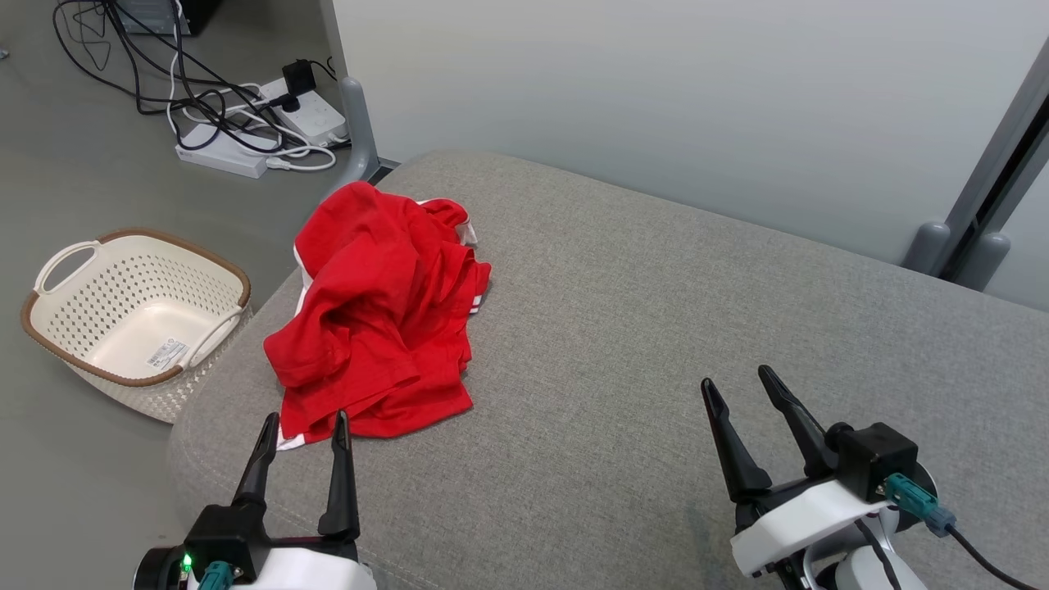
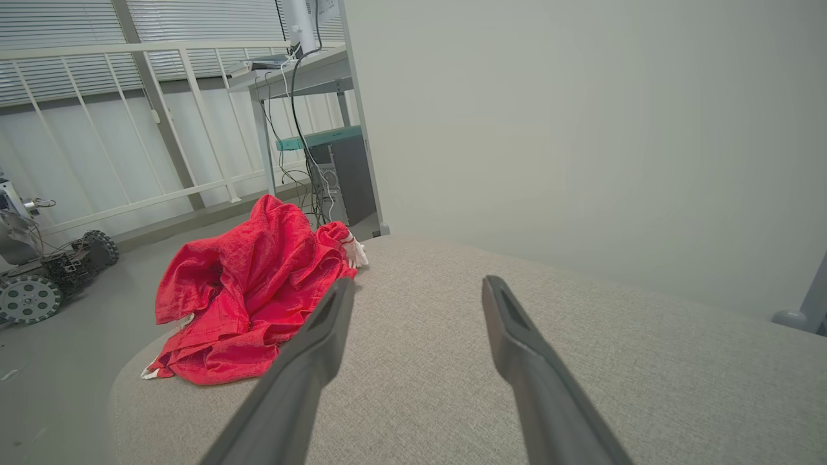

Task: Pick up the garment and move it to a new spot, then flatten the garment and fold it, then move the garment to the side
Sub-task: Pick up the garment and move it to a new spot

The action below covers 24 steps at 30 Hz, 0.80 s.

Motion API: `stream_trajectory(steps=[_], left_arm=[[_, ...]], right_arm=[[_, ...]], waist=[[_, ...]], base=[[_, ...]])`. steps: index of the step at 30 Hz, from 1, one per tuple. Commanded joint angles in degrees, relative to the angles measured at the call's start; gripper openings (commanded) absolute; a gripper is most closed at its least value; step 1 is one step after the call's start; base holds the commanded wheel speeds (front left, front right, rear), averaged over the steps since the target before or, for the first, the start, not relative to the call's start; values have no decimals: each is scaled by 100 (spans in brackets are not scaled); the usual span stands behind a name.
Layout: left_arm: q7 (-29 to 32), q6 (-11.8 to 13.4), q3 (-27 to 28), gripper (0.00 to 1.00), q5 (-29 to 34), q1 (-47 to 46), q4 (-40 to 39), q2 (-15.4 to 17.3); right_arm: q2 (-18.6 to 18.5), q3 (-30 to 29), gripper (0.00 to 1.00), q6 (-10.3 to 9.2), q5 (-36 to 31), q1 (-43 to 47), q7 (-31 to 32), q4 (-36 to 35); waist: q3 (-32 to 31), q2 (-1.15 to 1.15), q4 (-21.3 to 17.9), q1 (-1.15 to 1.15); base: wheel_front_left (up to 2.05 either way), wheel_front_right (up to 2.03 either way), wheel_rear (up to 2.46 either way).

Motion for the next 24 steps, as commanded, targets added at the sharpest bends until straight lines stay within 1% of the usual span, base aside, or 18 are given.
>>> stream_trajectory(steps=[1, 9, 14, 16, 20, 23, 24], left_arm=[[-16, 40, 21, 100, -19, 38, -16, 24], [-16, 17, 3, 100, -30, 33, 30, 24], [-16, -8, -85, 100, -60, -48, 135, 25], [-16, 36, -44, 100, -272, -143, 128, 25], [-15, 71, 13, 100, -342, -392, 85, 22], [-16, -5, 80, 100, -300, -703, 158, 22], [-16, -5, 80, 100, -300, -703, 158, 22]], right_arm=[[-27, -5, 100, 9, 41, -63, -14, 3], [-23, -191, 100, 9, 61, 21, -14, -22], [-26, -347, 100, 9, -75, 118, -14, -113], [-27, -407, 100, 9, -148, 99, -14, -164], [-130, -370, 100, 9, -278, -81, -14, -290], [-279, -299, 100, 6, -276, -261, -14, -404], [-279, -299, 100, 6, -276, -261, -14, -404]], waist=[[0, 0, 1, 0], [5, 0, 1, 0], [74, 0, 31, 0], [178, 0, 37, 0], [533, 0, -94, 0], [810, 0, -206, 0], [810, 0, -206, 0]], base=[[0, 0, 0], [0, 0, 0], [0, 0, 0], [0, 0, 0], [0, 0, 0], [0, 0, 0], [0, 0, 0]])
